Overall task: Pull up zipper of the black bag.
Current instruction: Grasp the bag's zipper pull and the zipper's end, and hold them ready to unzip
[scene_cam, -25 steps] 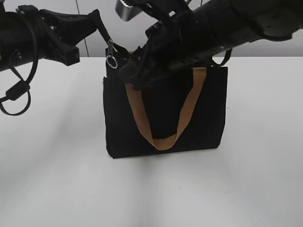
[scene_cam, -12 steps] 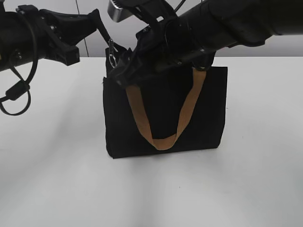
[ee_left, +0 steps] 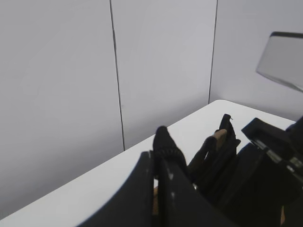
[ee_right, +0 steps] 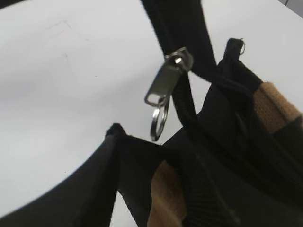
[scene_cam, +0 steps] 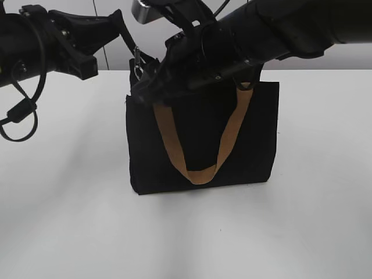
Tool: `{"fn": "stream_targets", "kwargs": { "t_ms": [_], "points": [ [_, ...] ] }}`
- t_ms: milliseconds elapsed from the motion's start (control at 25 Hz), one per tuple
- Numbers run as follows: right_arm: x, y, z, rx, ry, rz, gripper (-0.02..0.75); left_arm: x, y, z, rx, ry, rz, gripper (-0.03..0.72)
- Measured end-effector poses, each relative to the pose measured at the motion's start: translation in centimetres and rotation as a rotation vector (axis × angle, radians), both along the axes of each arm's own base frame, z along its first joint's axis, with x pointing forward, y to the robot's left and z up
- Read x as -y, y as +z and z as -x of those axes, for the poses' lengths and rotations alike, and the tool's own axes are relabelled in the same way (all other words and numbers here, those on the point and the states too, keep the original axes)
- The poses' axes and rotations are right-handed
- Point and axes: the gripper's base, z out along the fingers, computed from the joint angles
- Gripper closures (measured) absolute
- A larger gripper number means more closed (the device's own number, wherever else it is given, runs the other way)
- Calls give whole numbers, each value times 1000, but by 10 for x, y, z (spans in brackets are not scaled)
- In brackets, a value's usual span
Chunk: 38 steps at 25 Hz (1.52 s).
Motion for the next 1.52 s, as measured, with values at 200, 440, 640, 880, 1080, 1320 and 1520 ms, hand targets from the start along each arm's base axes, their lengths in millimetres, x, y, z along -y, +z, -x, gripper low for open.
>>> {"fn": "stream_targets", "kwargs": {
  "t_ms": [200, 440, 640, 880, 1080, 1320, 1520],
  "points": [
    [-1, 2, -1, -25, -34, -48, 428, 0, 0, 0, 1, -1, 1, 698],
    [-1, 3, -2, -19, -53, -58, 540, 0, 0, 0, 1, -1, 1, 698],
    [-1, 3, -3, -13, -60, -60, 649, -1, -1, 0, -10, 8, -10, 698],
    [-1, 3, -3, -14, -60, -60, 738, -2, -5, -2, -37, 32, -38, 698],
    [0, 6, -2, -8, -59, -65, 738, -7, -13, -4, -98, 84, -101, 698],
    [4, 16, 1, -2, -51, -78, 738, -17, -28, -6, -218, 187, -220, 698],
    [14, 15, -5, -37, -81, -89, 738, -21, -34, -7, -264, 222, -265, 698]
  ]
}}
